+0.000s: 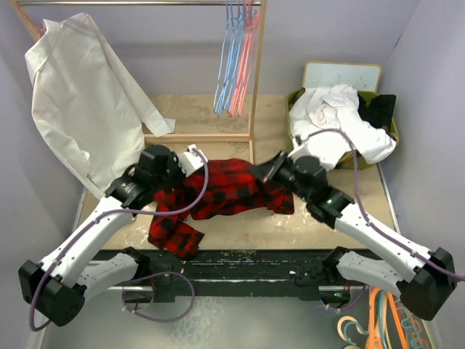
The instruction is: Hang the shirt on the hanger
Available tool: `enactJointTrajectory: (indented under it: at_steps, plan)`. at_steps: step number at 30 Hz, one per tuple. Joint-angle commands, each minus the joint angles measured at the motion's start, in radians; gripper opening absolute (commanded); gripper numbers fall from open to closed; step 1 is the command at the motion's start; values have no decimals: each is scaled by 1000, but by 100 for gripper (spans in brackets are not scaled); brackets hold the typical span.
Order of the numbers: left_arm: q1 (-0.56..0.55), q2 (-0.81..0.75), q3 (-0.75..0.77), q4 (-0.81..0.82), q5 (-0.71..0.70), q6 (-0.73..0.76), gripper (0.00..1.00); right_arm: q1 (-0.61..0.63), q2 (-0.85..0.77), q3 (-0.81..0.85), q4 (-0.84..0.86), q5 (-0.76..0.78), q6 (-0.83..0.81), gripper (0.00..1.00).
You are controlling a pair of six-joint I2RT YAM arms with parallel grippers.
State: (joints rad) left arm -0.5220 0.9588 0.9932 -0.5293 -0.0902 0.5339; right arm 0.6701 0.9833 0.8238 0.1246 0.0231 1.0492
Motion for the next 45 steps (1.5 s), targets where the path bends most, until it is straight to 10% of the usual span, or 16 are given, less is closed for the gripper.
enactJointTrajectory:
  at_steps: [1, 8, 13, 15, 17, 18, 19, 24, 36, 42, 45]
  plan:
    - [58, -36, -82, 25, 107, -91, 0, 59, -43, -140, 78, -1, 164, 0]
    - [173, 129, -116, 224, 174, -146, 0, 8, 162, -110, 206, 80, 175, 0]
    - [441, 480, 199, 147, 477, -300, 0, -67, 361, 78, 173, 81, 140, 0]
    - [450, 571, 276, 128, 493, -330, 0, -85, 409, 119, 175, 75, 112, 21]
    - [450, 638, 333, 118, 494, -363, 1, -95, 417, 153, 162, 83, 73, 73]
    - [450, 674, 376, 76, 510, -376, 14, -95, 408, 165, 160, 97, 36, 96]
    - [450, 711, 434, 12, 547, -377, 32, -96, 390, 173, 150, 109, 1, 100]
    - [450, 765, 576, -219, 627, -346, 99, -96, 252, 155, 110, 129, -307, 100]
    - [592, 628, 678, -322, 266, -364, 99, -95, -102, 72, -127, 169, -452, 100]
    - [722, 759, 899, -638, 861, -153, 100, -96, -23, 221, -182, 8, -692, 100]
    - [575, 664, 819, -673, 745, -49, 99, -96, -62, 151, -78, -19, -771, 100]
